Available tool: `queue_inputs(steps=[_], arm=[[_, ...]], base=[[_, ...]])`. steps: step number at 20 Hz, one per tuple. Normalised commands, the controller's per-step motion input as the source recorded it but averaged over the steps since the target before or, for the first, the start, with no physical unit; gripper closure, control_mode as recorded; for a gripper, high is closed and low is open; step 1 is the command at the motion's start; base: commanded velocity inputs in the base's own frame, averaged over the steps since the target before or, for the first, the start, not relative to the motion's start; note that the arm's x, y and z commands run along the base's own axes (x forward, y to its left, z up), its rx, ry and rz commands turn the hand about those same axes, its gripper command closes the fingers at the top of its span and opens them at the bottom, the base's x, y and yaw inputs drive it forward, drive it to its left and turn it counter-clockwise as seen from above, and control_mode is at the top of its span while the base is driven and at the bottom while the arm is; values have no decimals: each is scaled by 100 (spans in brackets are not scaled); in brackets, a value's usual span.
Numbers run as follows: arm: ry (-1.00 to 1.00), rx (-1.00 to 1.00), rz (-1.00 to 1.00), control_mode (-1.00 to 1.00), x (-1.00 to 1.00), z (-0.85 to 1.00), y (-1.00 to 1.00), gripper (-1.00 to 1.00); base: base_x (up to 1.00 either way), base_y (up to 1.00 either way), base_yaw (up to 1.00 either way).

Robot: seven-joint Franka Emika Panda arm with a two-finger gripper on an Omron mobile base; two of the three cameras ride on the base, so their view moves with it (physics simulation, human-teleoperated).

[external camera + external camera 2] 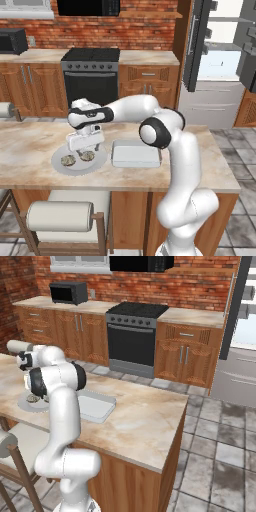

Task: Place two dumplings into each of the tupperware containers and then place the containers in the fridge.

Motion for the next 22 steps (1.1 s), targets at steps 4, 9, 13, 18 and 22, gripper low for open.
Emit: queue_inputs(steps=[4,9,13,18,22], arm=[[-3,0,-1,-100,5,-29,-5,-100],[-18,0,1,-100,0,-32,-22,-100],[-30,5,3,-100,-3,-33,-26,-100],[-17,12,2,-100,0,-47,-12,-100],[-1,7,0,-100,8,-2,0,-100]], base=[[0,0,0],[0,0,0],[0,0,0],[0,0,0],[0,0,0]])
